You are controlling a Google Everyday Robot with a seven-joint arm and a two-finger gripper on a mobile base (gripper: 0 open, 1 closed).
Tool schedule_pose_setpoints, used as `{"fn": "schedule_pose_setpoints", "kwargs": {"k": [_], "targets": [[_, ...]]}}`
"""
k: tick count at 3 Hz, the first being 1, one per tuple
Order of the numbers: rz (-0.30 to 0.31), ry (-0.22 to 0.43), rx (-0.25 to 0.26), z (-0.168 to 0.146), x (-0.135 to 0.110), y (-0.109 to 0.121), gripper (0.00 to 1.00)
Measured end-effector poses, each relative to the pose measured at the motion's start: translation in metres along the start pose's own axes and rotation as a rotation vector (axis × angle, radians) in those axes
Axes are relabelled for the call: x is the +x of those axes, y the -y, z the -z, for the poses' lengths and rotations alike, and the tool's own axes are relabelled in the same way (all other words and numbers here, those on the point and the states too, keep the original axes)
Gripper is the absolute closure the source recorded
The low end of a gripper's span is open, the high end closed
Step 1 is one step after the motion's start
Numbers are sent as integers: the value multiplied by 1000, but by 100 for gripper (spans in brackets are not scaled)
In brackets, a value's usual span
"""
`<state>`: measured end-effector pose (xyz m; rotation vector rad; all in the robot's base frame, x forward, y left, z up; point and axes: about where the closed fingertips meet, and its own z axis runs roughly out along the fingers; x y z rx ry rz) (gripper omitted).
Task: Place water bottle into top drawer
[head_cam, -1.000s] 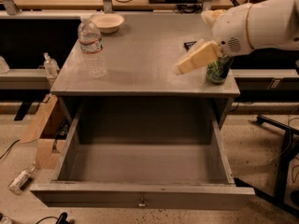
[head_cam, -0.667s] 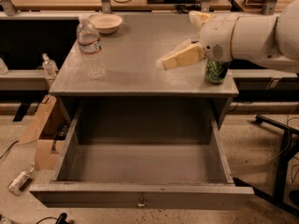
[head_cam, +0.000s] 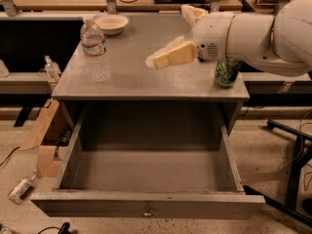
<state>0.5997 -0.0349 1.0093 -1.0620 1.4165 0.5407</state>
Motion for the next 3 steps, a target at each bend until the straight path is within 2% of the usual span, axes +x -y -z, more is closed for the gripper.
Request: {"fn": "schedule_pose_setpoints", "kwargs": {"k": [1, 2, 3], "targets": [[-14, -17, -56, -24, 6, -7, 0], [-28, 7, -121, -67, 14, -11, 0], [-61, 77, -133, -118, 31, 2, 0]]}}
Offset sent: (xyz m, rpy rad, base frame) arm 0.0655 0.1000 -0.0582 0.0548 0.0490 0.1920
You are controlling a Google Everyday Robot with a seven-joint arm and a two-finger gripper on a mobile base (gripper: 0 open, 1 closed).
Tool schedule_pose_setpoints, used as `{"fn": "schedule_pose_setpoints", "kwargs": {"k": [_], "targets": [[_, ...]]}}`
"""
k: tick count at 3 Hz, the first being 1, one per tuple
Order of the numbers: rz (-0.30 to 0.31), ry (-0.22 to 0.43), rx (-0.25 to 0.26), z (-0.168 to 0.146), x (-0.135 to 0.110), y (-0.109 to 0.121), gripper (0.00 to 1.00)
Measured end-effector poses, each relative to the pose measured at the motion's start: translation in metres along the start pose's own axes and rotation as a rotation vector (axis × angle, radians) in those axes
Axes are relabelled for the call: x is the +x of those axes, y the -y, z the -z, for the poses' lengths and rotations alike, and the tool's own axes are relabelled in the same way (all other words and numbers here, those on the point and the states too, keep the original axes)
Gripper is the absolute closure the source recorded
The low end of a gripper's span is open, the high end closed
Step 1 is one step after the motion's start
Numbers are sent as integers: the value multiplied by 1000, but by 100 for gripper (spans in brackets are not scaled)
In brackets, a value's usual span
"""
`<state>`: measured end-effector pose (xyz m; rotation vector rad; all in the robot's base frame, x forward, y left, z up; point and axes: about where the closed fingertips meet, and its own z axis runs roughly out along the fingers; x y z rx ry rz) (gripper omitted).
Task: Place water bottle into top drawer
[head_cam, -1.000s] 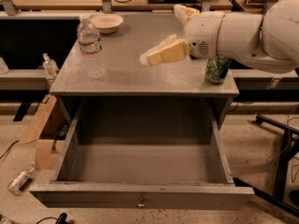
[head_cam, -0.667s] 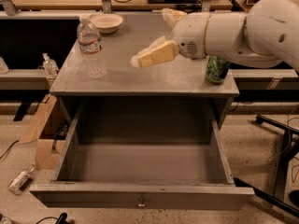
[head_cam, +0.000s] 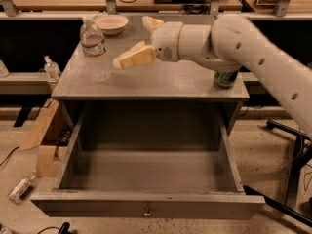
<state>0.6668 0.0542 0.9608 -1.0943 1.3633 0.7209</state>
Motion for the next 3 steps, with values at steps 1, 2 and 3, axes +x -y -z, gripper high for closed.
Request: {"fn": "schedule_pose_setpoints", "kwargs": {"k": [1, 2, 3], "targets": [[-19, 42, 2, -24, 9, 11, 0], [-56, 56, -25, -49, 16, 11, 0], [-92, 65, -69, -72, 19, 3, 0]]}}
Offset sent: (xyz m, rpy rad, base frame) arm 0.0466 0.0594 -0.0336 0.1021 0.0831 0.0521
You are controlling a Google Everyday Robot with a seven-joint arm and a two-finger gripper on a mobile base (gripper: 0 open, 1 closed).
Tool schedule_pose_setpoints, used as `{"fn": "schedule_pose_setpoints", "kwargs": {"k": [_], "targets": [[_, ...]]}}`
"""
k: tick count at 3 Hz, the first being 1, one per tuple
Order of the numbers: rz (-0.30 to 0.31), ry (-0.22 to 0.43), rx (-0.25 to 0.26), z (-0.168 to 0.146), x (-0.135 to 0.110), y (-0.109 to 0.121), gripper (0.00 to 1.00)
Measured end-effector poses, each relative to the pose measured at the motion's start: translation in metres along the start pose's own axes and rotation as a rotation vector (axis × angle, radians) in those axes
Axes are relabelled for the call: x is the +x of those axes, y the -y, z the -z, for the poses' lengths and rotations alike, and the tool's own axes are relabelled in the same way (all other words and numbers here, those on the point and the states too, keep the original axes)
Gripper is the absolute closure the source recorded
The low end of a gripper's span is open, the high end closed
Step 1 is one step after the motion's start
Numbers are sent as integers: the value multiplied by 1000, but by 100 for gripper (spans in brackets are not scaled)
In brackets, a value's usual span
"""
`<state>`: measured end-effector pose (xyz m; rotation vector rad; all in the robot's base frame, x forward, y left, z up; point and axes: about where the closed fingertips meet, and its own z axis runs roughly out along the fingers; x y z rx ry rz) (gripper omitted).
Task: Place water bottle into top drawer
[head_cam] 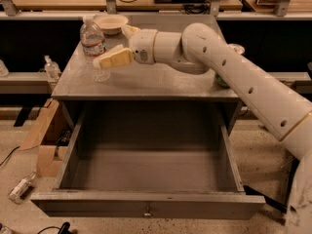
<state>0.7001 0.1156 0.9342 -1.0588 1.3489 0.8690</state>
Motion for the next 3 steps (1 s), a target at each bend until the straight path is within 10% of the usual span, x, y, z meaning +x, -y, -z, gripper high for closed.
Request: {"fn": "schedule_pose_setpoints", "kwargs": {"k": [2, 3], "targets": [[-33, 38, -61, -48, -2, -2, 0], [-24, 33, -78, -71, -1, 0, 25]]}}
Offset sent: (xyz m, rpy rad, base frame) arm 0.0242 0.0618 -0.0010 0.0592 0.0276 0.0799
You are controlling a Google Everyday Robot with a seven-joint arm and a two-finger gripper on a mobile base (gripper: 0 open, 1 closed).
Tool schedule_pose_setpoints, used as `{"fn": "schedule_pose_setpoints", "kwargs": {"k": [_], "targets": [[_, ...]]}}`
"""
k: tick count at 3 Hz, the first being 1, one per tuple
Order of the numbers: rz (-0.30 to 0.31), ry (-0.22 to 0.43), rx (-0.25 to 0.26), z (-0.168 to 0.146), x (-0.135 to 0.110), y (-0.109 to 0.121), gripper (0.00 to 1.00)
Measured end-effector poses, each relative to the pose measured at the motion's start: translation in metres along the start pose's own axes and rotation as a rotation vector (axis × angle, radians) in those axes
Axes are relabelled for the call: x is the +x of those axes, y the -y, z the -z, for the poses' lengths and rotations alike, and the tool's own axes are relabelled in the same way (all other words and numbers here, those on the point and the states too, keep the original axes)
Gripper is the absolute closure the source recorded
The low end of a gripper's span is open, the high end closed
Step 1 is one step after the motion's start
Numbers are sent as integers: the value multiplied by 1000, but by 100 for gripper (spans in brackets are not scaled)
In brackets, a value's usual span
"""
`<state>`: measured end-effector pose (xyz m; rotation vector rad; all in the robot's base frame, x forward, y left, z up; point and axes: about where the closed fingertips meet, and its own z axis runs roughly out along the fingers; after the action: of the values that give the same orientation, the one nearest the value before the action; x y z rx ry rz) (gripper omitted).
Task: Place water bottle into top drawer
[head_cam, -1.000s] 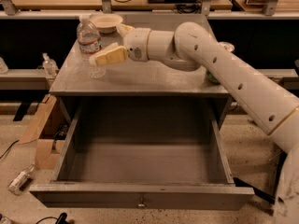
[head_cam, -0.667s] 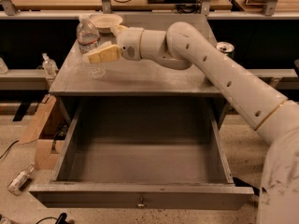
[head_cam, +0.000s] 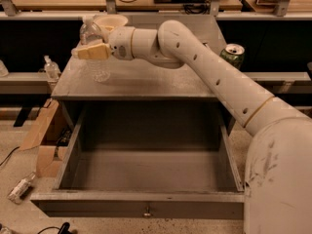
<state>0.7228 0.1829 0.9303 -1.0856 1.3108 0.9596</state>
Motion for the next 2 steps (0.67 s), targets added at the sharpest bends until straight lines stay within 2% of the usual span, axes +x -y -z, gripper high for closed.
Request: {"fn": "schedule_pose_setpoints", "kwargs": {"k": [1, 2], "targets": [[9, -8, -4, -11, 2, 1, 58], [12, -12, 1, -14, 3, 1, 79]]}}
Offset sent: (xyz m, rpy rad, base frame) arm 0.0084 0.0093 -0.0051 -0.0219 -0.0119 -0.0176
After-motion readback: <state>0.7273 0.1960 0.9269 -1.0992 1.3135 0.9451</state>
